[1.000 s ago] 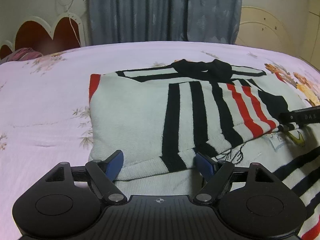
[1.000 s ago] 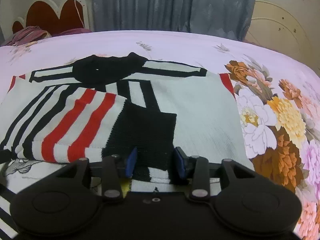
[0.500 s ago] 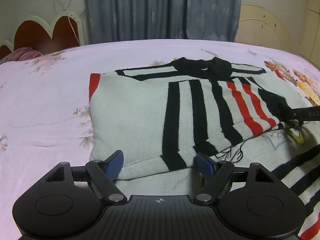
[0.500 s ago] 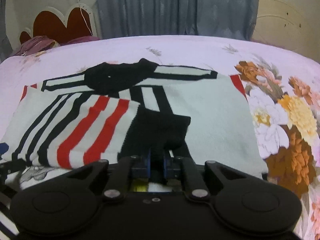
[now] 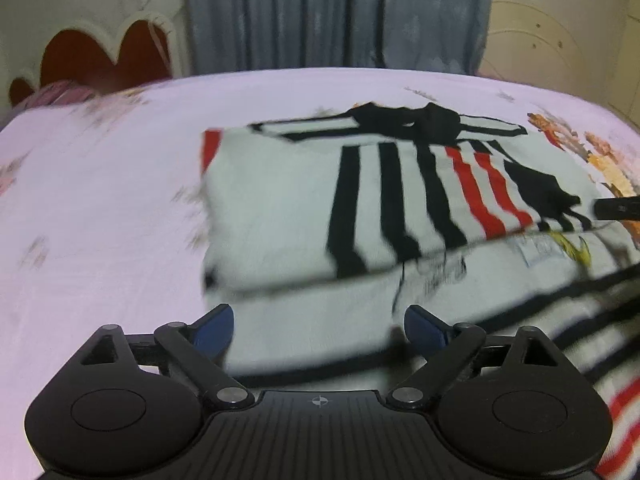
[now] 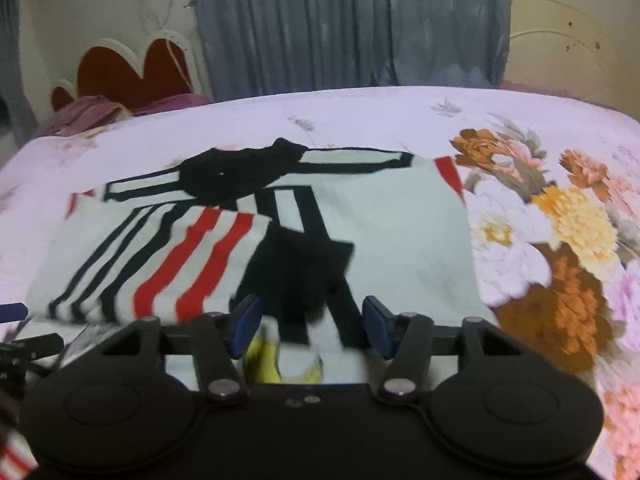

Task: Fold small clothes
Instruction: 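Grasp the striped hem of the sweater with both grippers, then lift the hem with both grippers and fold it up toward the black collar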

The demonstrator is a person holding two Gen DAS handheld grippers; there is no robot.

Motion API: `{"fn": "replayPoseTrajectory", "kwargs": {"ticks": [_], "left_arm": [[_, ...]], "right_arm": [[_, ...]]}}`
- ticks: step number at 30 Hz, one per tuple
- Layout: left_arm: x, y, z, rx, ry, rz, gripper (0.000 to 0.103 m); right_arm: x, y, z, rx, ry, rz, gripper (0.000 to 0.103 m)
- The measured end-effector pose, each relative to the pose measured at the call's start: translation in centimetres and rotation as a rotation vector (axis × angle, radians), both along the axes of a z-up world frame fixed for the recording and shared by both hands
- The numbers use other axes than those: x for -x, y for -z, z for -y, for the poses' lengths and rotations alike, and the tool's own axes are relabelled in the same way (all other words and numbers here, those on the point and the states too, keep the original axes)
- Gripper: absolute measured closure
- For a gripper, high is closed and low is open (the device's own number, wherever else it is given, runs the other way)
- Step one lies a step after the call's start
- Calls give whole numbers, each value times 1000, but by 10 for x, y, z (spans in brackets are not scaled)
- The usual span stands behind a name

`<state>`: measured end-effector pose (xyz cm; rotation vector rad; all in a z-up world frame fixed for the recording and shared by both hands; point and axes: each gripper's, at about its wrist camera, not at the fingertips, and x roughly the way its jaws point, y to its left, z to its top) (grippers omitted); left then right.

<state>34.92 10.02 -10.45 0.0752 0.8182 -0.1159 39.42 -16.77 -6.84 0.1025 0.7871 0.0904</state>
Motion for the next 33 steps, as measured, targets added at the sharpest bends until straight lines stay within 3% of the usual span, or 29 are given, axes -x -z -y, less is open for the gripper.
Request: {"fn": "replayPoseTrajectory", "kwargs": {"ticks": [3,5,9,15,17,23,26,27,28,29,30,33], "left_arm": [[40,3,-17,41,-15,-37,15],[66,8,-26,42,-34,-75,37],[117,9,-44,135,-78,-103,37],[169,21,-56,389,-80,-164,37],[180,25,-64,493,-87,-176,37],[199,41,-69,670,-108,-173,37],[195,43,-61,673,-80,-170,37],[193,42,-58,658,-65,-168,37],[191,41,-54,631,-53,-163,56],[192,40,-53,596,-63,-166,97],[194,43,-56,615,-92,-184,97],[204,43,-68,642,-131,-136,97]], "right_arm": [[38,-6,32,-42,5,-11,51],[68,-4,57,-85,19,-42,52],[126,8,95,-173,52,-110,56],[191,38,116,-354,46,-187,55],[202,39,115,-399,16,-188,56],[211,52,109,-562,-41,-235,61],[205,59,106,-640,-66,-265,76],[202,62,103,-645,-84,-279,90],[201,62,100,-640,-111,-281,97],[202,60,98,-624,-134,-269,97],[205,58,99,-608,-144,-252,98],[211,45,114,-653,-122,-167,98]]}}
